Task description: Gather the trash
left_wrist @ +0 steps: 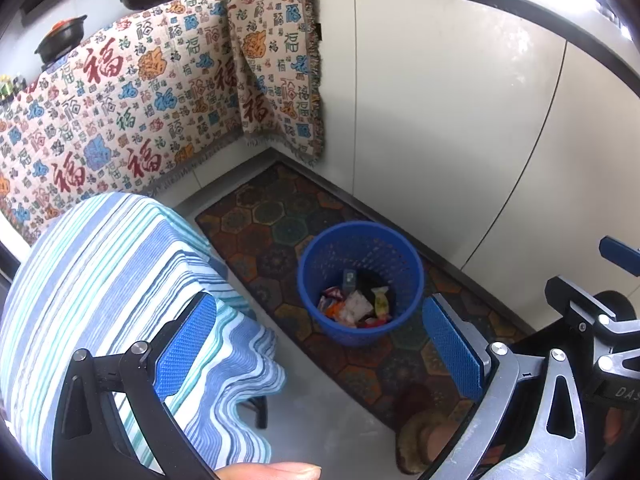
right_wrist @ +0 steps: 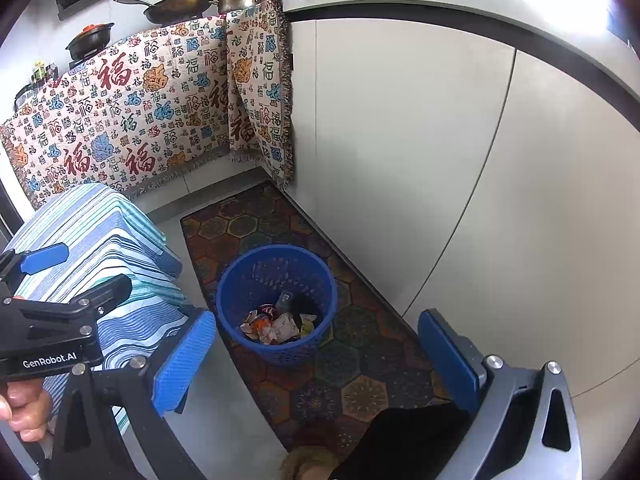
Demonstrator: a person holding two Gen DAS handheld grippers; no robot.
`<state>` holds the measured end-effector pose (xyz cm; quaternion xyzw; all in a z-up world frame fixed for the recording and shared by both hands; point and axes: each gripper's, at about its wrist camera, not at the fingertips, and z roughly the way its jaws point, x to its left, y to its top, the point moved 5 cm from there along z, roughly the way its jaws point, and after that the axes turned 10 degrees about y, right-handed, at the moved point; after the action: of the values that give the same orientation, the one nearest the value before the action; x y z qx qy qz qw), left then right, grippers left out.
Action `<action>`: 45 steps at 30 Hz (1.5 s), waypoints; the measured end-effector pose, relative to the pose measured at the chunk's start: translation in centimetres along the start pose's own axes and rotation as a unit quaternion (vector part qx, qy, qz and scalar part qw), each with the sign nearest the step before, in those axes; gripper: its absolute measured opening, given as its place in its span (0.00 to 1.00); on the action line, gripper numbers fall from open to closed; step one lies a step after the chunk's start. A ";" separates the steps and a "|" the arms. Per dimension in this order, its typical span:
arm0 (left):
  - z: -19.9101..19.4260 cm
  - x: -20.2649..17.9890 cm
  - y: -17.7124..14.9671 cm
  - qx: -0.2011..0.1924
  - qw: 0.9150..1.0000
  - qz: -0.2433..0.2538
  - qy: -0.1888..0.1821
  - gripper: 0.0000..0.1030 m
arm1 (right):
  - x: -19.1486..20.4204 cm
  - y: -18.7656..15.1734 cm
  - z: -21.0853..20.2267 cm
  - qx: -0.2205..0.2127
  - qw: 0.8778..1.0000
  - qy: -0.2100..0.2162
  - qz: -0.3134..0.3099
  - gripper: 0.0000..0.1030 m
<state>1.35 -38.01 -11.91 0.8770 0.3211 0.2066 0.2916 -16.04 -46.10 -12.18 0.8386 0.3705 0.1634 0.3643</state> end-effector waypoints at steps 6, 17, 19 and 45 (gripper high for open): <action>0.3 0.0 -0.2 0.005 1.000 -0.001 -0.001 1.00 | 0.1 -0.1 0.3 0.004 1.000 -0.002 -0.001 1.00; 0.7 0.2 -0.4 0.011 1.000 -0.004 -0.004 1.00 | -0.1 0.0 0.6 0.006 1.000 -0.003 -0.002 1.00; 0.8 0.2 -0.5 0.011 1.000 -0.004 -0.005 1.00 | -0.2 0.0 0.8 0.007 1.000 -0.003 -0.002 1.00; 0.9 0.1 -0.7 0.015 1.000 -0.003 -0.008 1.00 | -0.2 -0.2 0.9 0.011 1.000 -0.006 0.001 1.00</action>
<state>1.59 -37.88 -13.07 0.8818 0.3246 0.1936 0.2822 -15.80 -46.64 -12.96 0.8440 0.3691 0.1547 0.3571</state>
